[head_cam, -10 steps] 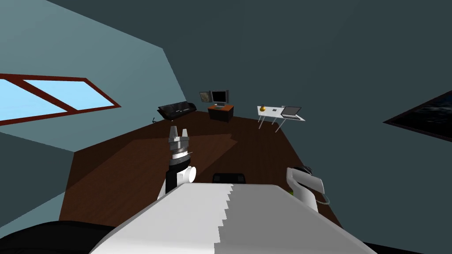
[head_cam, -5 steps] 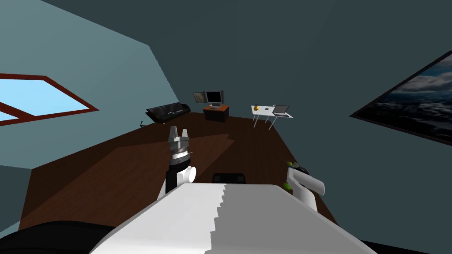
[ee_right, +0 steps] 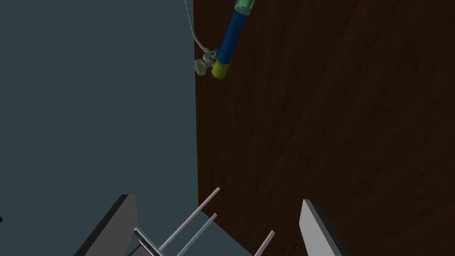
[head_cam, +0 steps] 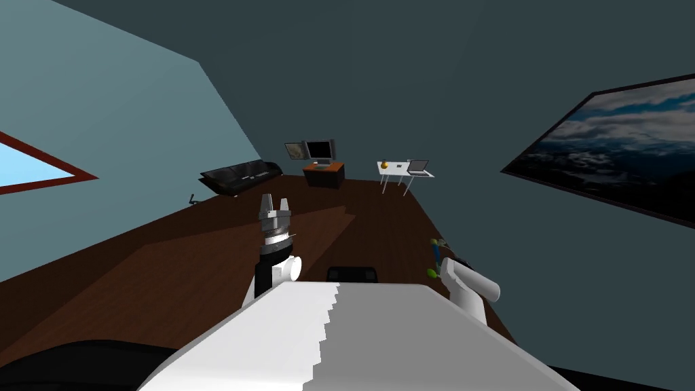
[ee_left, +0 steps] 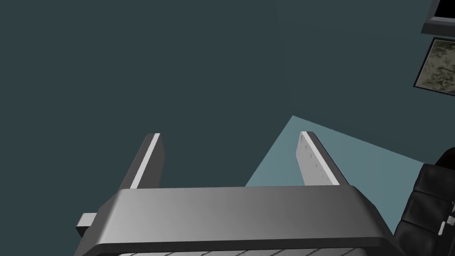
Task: Push the door open
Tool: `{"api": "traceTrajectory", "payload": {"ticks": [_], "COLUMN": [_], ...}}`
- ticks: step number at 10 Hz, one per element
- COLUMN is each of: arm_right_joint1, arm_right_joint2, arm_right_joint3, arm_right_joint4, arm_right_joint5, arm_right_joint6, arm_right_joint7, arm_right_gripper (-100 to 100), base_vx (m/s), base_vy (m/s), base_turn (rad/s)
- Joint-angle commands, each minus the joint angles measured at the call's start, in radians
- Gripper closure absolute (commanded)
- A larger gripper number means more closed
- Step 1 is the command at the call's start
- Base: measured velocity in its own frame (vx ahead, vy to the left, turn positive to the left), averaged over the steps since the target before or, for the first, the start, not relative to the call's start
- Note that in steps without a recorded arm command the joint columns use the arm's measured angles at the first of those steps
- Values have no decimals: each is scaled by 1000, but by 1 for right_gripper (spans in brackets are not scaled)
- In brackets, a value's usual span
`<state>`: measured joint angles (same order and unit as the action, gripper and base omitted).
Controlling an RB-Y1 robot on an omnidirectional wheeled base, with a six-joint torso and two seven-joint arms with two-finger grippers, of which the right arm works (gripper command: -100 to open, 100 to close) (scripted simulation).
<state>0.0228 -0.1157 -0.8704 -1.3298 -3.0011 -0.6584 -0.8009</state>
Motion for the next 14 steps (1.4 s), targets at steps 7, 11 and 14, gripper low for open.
{"api": "traceTrajectory", "payload": {"ticks": [7, 11, 14], "arm_right_joint1": [-37, -53, -64], "arm_right_joint2": [8, 8, 9], "arm_right_joint3": [-65, -91, -109], "arm_right_joint4": [62, 91, 110], "arm_right_joint5": [-234, -333, -400], "arm_right_joint6": [-28, -37, -43], "arm_right_joint7": [-62, -86, -102], "arm_right_gripper": [-100, -100, -100], "base_vx": [-30, -22, -30], "base_vy": [19, 14, 12], "base_turn": [-214, -164, -149]}}
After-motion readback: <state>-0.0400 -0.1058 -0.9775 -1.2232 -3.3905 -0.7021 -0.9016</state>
